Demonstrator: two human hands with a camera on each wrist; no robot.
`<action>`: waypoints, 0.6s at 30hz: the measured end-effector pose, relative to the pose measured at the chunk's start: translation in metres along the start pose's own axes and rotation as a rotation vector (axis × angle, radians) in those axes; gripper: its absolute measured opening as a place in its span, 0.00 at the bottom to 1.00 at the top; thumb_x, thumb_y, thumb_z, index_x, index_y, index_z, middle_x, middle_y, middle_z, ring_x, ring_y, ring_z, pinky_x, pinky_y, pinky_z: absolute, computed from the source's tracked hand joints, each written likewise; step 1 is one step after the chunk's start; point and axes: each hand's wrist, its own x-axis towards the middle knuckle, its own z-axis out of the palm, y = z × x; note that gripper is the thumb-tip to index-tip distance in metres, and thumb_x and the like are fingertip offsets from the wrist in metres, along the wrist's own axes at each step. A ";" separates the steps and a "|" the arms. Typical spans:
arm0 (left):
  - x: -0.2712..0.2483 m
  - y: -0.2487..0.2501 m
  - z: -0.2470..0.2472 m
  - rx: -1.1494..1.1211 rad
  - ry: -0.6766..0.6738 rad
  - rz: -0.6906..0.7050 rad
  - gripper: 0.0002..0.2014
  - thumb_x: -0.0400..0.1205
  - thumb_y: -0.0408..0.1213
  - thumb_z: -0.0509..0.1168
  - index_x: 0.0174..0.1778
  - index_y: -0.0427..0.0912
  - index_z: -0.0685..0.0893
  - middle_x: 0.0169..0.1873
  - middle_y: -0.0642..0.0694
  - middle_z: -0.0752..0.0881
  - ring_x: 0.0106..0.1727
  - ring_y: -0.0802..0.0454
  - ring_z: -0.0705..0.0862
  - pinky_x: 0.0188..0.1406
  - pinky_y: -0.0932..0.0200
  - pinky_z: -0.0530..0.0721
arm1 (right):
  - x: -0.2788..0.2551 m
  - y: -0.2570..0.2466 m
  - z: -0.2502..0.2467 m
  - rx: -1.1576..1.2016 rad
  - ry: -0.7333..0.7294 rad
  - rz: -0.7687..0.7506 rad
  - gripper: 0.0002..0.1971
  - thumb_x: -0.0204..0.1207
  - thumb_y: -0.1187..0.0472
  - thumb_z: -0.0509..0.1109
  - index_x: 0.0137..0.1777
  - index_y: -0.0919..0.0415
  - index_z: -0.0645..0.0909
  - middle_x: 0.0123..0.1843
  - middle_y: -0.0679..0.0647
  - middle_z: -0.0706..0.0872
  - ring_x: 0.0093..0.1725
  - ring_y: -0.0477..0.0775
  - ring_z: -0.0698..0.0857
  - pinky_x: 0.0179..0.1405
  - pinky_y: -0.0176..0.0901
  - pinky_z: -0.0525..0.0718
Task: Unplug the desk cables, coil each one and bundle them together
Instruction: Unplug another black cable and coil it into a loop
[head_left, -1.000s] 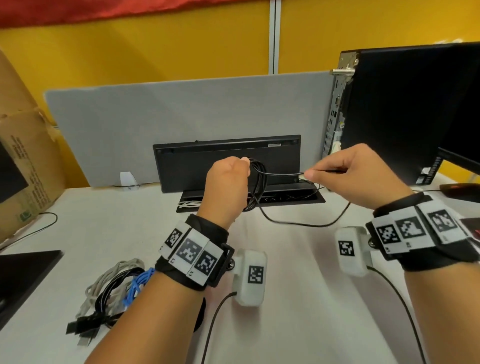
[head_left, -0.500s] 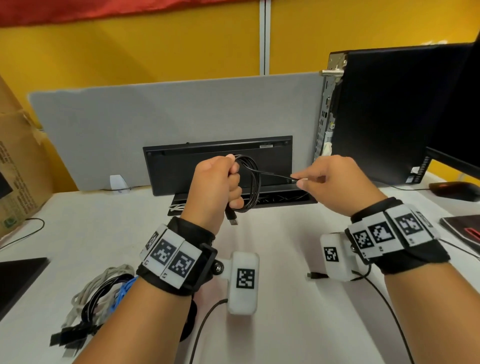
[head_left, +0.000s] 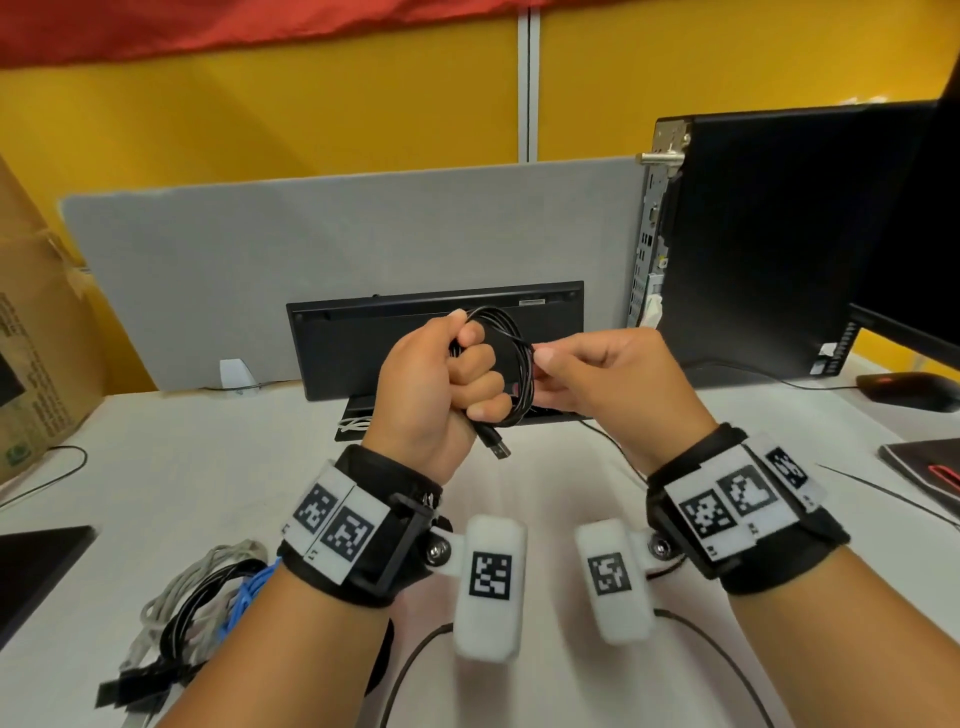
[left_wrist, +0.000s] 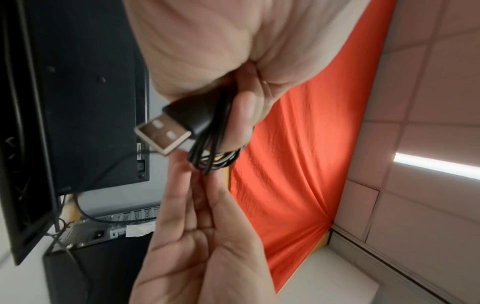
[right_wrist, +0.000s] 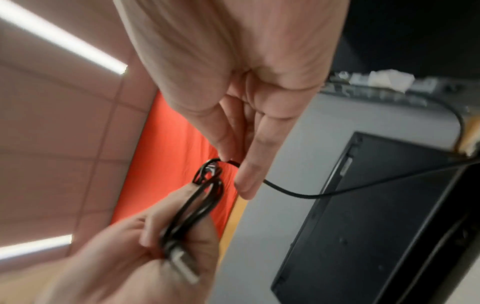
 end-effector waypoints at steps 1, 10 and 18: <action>0.000 0.000 0.000 -0.027 -0.001 -0.004 0.19 0.88 0.40 0.49 0.29 0.45 0.69 0.17 0.55 0.58 0.20 0.57 0.50 0.14 0.65 0.58 | -0.001 -0.001 0.002 0.044 -0.037 0.023 0.08 0.79 0.72 0.67 0.49 0.73 0.88 0.44 0.68 0.91 0.45 0.61 0.91 0.45 0.43 0.89; 0.004 -0.010 -0.002 -0.099 -0.030 0.004 0.18 0.88 0.40 0.50 0.30 0.44 0.69 0.16 0.54 0.58 0.19 0.57 0.51 0.14 0.65 0.59 | -0.011 -0.008 0.010 0.206 -0.159 0.137 0.09 0.77 0.77 0.67 0.54 0.78 0.84 0.54 0.78 0.86 0.47 0.66 0.88 0.53 0.56 0.89; 0.007 -0.015 -0.003 0.057 -0.024 0.031 0.17 0.89 0.38 0.50 0.33 0.42 0.70 0.19 0.52 0.58 0.19 0.57 0.55 0.24 0.59 0.66 | -0.010 -0.010 0.011 0.074 -0.045 0.119 0.14 0.77 0.78 0.66 0.61 0.72 0.83 0.41 0.69 0.90 0.36 0.60 0.91 0.46 0.56 0.91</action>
